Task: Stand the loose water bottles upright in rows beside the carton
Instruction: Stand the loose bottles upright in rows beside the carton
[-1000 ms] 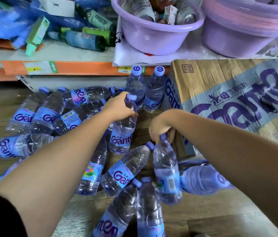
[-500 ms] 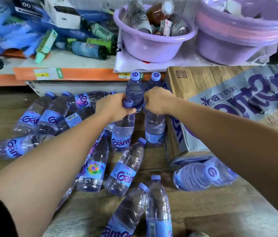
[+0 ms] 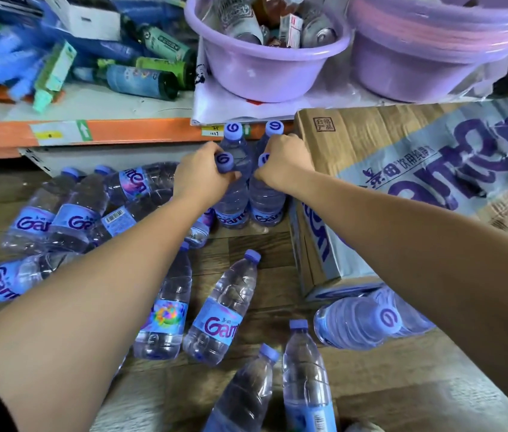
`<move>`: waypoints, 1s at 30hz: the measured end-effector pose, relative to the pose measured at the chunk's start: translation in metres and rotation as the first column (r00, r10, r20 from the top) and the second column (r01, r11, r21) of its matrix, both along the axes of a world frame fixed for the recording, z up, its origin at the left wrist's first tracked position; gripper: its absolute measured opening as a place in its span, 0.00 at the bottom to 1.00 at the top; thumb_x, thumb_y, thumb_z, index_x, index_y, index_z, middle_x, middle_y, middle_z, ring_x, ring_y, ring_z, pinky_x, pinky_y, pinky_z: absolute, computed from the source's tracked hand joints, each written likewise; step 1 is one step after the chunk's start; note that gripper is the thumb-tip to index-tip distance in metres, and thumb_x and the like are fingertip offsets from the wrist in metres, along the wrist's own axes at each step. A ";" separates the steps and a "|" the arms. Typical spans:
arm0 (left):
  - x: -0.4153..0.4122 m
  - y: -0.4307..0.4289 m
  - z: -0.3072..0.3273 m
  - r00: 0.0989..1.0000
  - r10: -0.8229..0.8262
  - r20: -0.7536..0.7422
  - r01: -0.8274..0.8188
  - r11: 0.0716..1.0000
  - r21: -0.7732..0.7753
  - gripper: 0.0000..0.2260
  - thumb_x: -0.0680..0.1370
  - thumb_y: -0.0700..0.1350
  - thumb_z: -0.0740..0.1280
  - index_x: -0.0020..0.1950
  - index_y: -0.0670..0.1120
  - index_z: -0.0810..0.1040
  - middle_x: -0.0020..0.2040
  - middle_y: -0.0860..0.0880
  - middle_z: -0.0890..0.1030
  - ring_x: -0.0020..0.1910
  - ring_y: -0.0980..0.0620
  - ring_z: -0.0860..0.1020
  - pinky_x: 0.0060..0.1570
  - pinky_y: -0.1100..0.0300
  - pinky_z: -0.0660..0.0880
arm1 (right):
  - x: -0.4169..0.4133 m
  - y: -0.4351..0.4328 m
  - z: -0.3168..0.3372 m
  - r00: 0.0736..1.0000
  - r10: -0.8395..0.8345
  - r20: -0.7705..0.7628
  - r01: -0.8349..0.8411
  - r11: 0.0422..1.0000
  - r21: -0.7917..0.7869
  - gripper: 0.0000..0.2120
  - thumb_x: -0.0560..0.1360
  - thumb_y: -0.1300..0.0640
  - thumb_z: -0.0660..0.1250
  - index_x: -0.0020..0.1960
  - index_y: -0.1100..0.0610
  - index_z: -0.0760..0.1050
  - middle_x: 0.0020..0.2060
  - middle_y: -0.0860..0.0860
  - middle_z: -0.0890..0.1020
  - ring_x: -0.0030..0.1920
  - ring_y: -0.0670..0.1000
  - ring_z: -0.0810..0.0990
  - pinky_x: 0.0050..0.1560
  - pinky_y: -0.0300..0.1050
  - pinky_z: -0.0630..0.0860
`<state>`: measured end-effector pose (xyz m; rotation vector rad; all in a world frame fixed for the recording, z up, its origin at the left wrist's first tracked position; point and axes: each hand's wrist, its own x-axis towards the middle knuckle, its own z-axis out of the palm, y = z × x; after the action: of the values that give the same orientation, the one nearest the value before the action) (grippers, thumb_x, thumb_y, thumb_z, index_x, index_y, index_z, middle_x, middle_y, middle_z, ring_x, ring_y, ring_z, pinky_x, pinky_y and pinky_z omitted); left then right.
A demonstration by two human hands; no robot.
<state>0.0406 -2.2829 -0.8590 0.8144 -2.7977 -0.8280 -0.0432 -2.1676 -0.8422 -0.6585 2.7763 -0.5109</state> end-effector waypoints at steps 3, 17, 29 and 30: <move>-0.005 0.002 -0.002 1.000 0.015 -0.023 -0.015 1.000 0.023 0.21 0.72 0.52 0.71 0.60 0.43 0.73 0.57 0.43 0.80 0.56 0.41 0.77 0.44 0.56 0.69 | -0.007 0.001 -0.004 1.000 0.003 -0.018 -0.002 1.000 0.015 0.17 0.71 0.58 0.68 0.33 0.56 0.61 0.55 0.58 0.75 0.43 0.52 0.68 0.31 0.38 0.63; -0.014 0.012 0.013 0.976 -0.093 0.198 0.083 0.995 0.060 0.26 0.72 0.48 0.73 0.65 0.40 0.69 0.62 0.40 0.77 0.60 0.41 0.75 0.49 0.55 0.69 | -0.003 0.006 0.013 0.996 0.067 0.061 -0.076 0.985 0.154 0.25 0.73 0.61 0.66 0.68 0.64 0.65 0.65 0.61 0.68 0.58 0.59 0.76 0.44 0.43 0.73; -0.014 0.012 0.031 0.898 -0.219 0.381 0.290 0.947 -0.140 0.25 0.75 0.39 0.65 0.71 0.52 0.66 0.62 0.37 0.76 0.57 0.36 0.77 0.53 0.49 0.76 | 0.006 0.024 0.024 0.975 0.094 0.202 -0.111 0.991 0.076 0.23 0.77 0.65 0.60 0.70 0.66 0.60 0.68 0.64 0.64 0.64 0.60 0.72 0.59 0.47 0.73; -0.016 0.012 0.029 0.882 -0.252 0.397 0.339 0.926 -0.165 0.23 0.76 0.39 0.64 0.70 0.50 0.67 0.61 0.36 0.76 0.57 0.36 0.77 0.52 0.50 0.75 | 0.006 0.024 0.025 0.978 0.096 0.183 -0.112 0.990 0.081 0.23 0.77 0.65 0.59 0.70 0.67 0.59 0.67 0.64 0.65 0.66 0.60 0.69 0.60 0.47 0.72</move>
<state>0.0249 -2.2713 -0.8299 0.5555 -3.3335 -0.3932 -0.0375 -2.1434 -0.8176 -0.6971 2.5650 -0.3986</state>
